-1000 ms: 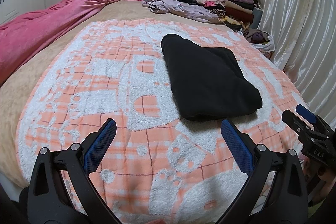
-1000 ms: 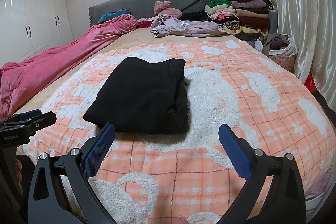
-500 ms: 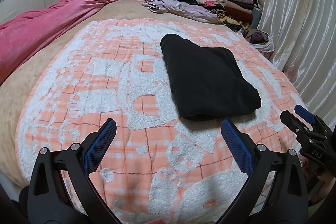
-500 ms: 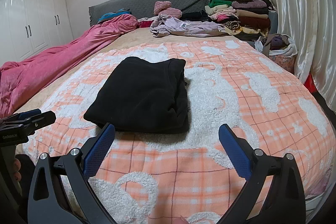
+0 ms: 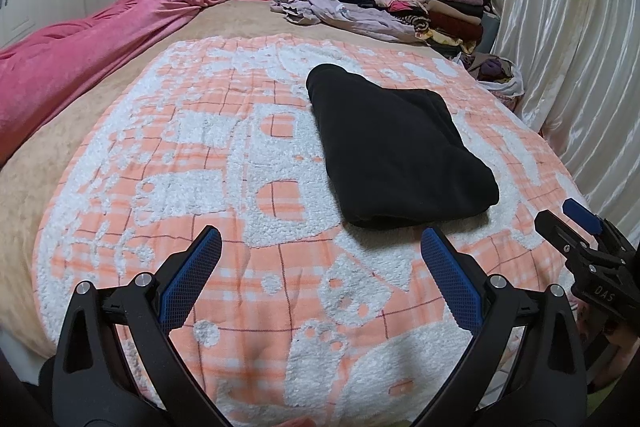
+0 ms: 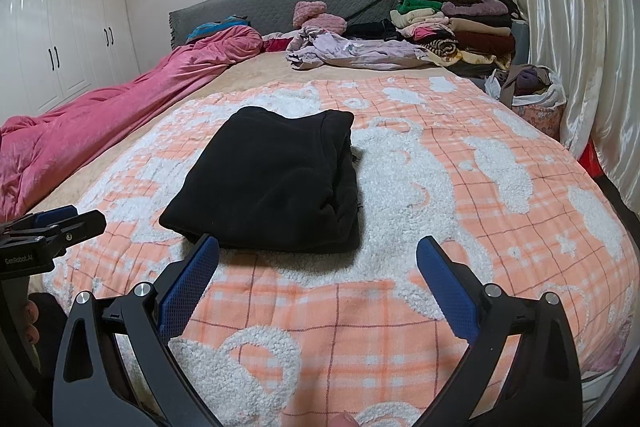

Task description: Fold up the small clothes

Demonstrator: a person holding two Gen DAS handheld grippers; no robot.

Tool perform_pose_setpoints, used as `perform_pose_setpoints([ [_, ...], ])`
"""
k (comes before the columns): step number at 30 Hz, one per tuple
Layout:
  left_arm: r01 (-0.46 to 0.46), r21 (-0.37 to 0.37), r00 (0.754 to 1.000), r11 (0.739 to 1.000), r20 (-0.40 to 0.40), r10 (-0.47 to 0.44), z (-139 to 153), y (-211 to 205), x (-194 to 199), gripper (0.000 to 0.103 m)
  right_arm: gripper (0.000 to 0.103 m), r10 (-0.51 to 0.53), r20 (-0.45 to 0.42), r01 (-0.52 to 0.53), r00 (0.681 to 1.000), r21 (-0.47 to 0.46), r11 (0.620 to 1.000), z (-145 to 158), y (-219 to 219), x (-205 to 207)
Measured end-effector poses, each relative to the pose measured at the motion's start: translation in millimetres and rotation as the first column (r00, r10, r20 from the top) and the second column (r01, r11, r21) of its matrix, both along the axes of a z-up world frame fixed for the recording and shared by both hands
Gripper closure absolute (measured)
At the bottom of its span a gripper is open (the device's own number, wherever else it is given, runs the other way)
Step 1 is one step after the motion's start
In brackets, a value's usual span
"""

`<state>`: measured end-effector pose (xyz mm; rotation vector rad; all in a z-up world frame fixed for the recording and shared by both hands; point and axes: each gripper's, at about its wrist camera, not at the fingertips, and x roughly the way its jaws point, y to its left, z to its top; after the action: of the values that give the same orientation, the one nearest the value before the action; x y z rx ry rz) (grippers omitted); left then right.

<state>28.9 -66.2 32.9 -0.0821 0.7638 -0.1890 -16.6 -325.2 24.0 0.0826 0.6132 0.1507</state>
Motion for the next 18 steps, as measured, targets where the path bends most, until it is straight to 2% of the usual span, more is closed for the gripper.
perform_pose_setpoints([
  [18, 0.0, 0.002, 1.0, 1.0, -0.005, 0.0, 0.9, -0.3, 0.8, 0.01, 0.005, -0.005, -0.003, 0.005, 1.0, -0.001, 1.0, -1.3, -1.5, -0.8],
])
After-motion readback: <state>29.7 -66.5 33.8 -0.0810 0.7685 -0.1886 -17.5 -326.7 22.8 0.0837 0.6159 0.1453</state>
